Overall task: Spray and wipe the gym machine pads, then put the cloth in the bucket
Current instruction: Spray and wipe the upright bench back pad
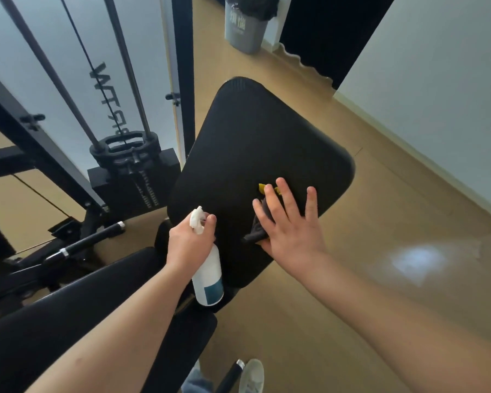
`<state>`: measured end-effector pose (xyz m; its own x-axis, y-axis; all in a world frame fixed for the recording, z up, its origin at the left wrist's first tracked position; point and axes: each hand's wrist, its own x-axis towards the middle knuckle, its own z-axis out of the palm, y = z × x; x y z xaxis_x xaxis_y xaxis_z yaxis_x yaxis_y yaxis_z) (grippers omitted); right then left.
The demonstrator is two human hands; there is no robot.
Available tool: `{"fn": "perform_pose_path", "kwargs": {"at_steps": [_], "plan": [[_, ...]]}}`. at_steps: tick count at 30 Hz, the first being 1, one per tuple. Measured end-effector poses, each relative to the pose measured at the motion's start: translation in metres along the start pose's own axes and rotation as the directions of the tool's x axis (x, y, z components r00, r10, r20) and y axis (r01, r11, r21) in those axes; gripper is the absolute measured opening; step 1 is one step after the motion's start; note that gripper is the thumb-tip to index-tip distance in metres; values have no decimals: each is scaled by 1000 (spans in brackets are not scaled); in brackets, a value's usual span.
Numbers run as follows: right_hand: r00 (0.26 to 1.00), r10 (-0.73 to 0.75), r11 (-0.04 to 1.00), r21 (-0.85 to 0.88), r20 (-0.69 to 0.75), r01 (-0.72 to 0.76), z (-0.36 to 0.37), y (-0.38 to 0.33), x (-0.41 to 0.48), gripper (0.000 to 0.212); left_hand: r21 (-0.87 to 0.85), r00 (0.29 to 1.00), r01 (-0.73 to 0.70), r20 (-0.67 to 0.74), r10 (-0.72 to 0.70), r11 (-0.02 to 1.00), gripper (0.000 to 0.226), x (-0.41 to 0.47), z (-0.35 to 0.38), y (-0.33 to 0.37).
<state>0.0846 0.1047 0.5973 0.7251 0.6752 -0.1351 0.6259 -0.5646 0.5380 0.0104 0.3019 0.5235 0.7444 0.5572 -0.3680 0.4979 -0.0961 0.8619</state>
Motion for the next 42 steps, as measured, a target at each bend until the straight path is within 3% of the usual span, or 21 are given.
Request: {"fn": "perform_pose_path", "kwargs": {"at_steps": [7,12,16,21,26,30,36,39,42], "plan": [[990,-126,988,-100,-60,120,-31,-38,111,87,196,997,-43,-51,54,980,24,16,-33,-27],[986,-150,984,-107,-71,142,-43,-76,164,83,319,997,57,-61,-40,946,31,28,-52,-54],[987,-147,985,-99,-66,141,-40,-79,159,81,320,990,138,-31,-135,938,40,27,-55,-80],[960,-278,955,-112,-18,274,-18,-78,111,80,238,980,199,-38,-196,950,47,15,-52,-89],[952,-300,953,-28,67,302,17,-69,30,76,339,990,82,82,-117,937,42,-4,-35,-80],[954,-289,957,-13,87,291,19,-48,1,75,331,977,114,135,-167,937,41,-18,-19,-85],[980,-189,976,-98,65,195,1,-41,26,76,251,976,91,169,-137,964,35,-33,-11,-91],[982,-191,975,-118,-5,189,-15,-50,70,72,304,970,128,161,-183,944,35,-34,-14,-95],[980,-187,976,-130,-74,176,-31,-63,128,68,344,966,61,216,-143,937,30,-36,-13,-98]]}}
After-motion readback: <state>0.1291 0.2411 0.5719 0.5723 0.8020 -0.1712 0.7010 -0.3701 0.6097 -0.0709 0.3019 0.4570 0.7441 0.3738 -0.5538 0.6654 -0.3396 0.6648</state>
